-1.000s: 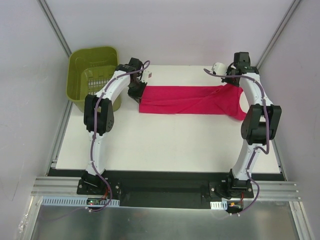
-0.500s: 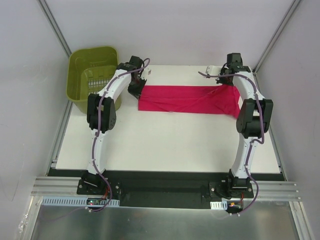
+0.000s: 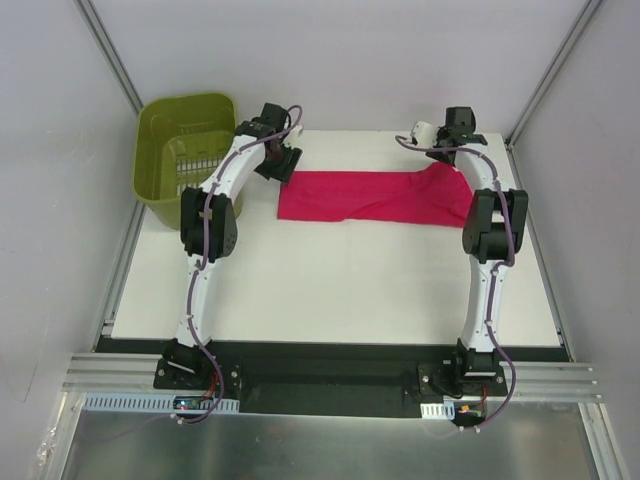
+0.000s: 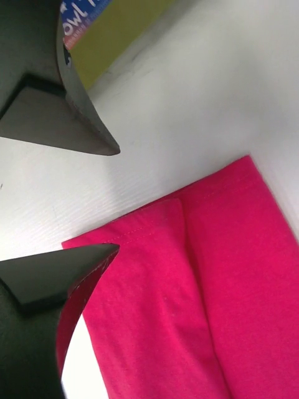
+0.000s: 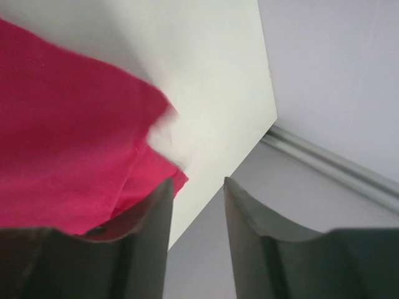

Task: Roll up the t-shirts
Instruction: Fold the T-shirt at the center of the board.

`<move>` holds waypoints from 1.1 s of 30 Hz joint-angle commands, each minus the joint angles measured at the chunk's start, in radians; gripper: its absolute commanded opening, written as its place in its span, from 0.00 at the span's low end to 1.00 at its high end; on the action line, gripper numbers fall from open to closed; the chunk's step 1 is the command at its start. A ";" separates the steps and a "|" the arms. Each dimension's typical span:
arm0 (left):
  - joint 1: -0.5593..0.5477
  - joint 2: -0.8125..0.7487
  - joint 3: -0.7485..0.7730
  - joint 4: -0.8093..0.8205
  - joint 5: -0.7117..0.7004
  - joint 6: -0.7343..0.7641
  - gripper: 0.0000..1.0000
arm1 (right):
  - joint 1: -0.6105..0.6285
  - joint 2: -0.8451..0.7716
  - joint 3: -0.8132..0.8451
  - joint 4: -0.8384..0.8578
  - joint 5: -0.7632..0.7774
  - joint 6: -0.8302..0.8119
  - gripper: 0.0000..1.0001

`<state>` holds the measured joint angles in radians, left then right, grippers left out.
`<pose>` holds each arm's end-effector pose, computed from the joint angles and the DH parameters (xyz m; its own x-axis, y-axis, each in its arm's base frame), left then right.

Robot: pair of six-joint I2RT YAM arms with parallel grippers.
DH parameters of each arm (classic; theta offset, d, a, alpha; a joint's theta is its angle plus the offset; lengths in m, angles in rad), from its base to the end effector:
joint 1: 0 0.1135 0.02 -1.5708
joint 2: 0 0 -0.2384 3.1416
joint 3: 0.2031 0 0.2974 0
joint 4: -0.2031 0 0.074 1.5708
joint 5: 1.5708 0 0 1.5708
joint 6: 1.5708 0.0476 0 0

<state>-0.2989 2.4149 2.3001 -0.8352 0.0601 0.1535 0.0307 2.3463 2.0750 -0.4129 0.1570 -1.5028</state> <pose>0.5392 -0.1691 0.1993 -0.7182 0.3810 -0.5823 0.4423 0.8959 0.0406 0.5773 0.0103 0.1870 -0.1335 -0.9900 0.0460 -0.6241 0.0480 -0.7799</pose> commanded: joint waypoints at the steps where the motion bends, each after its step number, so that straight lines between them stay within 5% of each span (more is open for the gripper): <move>1: 0.012 -0.166 -0.036 0.004 -0.033 -0.011 0.59 | 0.003 -0.129 -0.054 0.097 0.064 0.111 0.47; 6: 0.009 -0.240 -0.174 -0.002 0.050 -0.015 0.61 | -0.002 -0.301 -0.240 0.012 0.033 0.202 0.52; 12: 0.007 -0.214 -0.240 -0.047 0.101 -0.045 0.60 | -0.103 -0.344 -0.227 -0.352 -0.148 0.441 0.57; 18: -0.003 -0.166 -0.258 -0.058 0.100 -0.045 0.61 | -0.245 -0.305 -0.198 -0.507 -0.249 0.530 0.58; 33: -0.003 -0.066 -0.226 -0.085 0.242 -0.023 0.54 | -0.356 -0.157 -0.147 -0.698 -0.438 0.486 0.60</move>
<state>-0.3000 2.3657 2.0514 -0.8814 0.2390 0.1261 -0.3218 2.1731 1.8938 -1.0348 -0.2047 -1.0069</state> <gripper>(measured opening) 0.549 0.593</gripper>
